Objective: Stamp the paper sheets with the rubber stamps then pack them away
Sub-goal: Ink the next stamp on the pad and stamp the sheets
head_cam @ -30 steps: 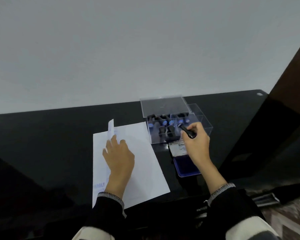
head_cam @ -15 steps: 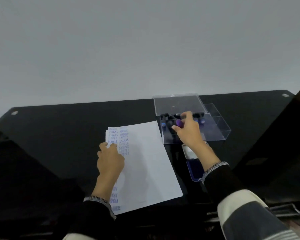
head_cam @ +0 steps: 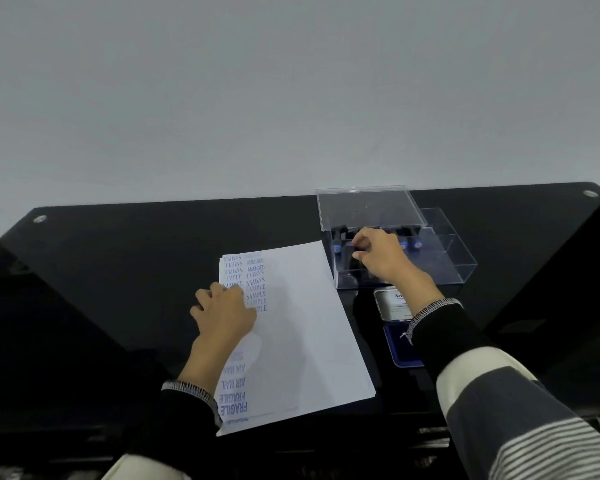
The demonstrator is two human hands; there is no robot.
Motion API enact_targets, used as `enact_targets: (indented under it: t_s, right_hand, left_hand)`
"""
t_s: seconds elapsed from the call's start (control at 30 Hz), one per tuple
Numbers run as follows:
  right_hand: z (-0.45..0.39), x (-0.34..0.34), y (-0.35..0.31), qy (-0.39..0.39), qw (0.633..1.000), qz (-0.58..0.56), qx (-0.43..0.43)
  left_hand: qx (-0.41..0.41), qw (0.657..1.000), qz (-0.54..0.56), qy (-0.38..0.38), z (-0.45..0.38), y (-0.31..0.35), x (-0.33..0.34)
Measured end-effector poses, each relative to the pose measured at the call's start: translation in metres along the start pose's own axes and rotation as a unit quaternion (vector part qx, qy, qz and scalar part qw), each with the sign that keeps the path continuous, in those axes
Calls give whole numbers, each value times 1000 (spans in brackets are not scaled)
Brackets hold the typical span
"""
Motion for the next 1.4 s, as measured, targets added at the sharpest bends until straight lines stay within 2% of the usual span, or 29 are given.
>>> enact_targets:
  t_s: [0.2, 0.37, 0.53, 0.63, 0.73, 0.83, 0.93, 1.03, 1.13, 1.23, 1.3, 1.4]
  right_hand:
    - [-2, 6, 1, -4, 999, 23, 23]
    - [-2, 9, 1, 20, 997, 56, 40]
    - [-2, 10, -3, 64, 994, 78, 43]
    - [-3, 7, -8, 127, 989, 35, 62]
    - [-13, 3, -16, 152, 986, 4, 61]
    - [-35, 6, -27, 125, 988, 63, 66]
    - [-50, 15, -37, 74, 979, 155, 110]
    - [-59, 25, -41, 29, 971, 169, 164]
    - [-63, 29, -41, 39, 967, 146, 206]
    - [-59, 25, -41, 113, 971, 72, 199]
    - [-48, 17, -45, 179, 971, -15, 159]
    - [-16, 5, -48, 186, 955, -207, 100]
  left_hand:
    - [113, 986, 66, 105, -6, 12, 18]
    - [181, 964, 105, 161, -7, 7, 38]
    - [197, 955, 141, 173, -8, 0, 46]
    - [198, 952, 146, 179, -9, 0, 47]
    - [201, 951, 148, 183, -9, -1, 49]
    - [201, 949, 152, 190, -9, -1, 49]
    - [205, 945, 158, 198, -8, 0, 50]
    - [209, 943, 154, 208, -9, 0, 50]
    - [208, 943, 150, 211, -12, -1, 51]
    - [222, 939, 160, 207, -13, -1, 51]
    - [232, 939, 156, 198, -12, -1, 51]
    - [242, 940, 120, 209, -11, 1, 49]
Point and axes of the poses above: each hand's wrist, its own z-axis away from the middle knuckle, its own x-axis out of the palm, y = z × x, the point moved 1 cm from there along -z, towards the middle knuckle, and after that the axes turned 8 degrees about z, right-handed, at the moved point
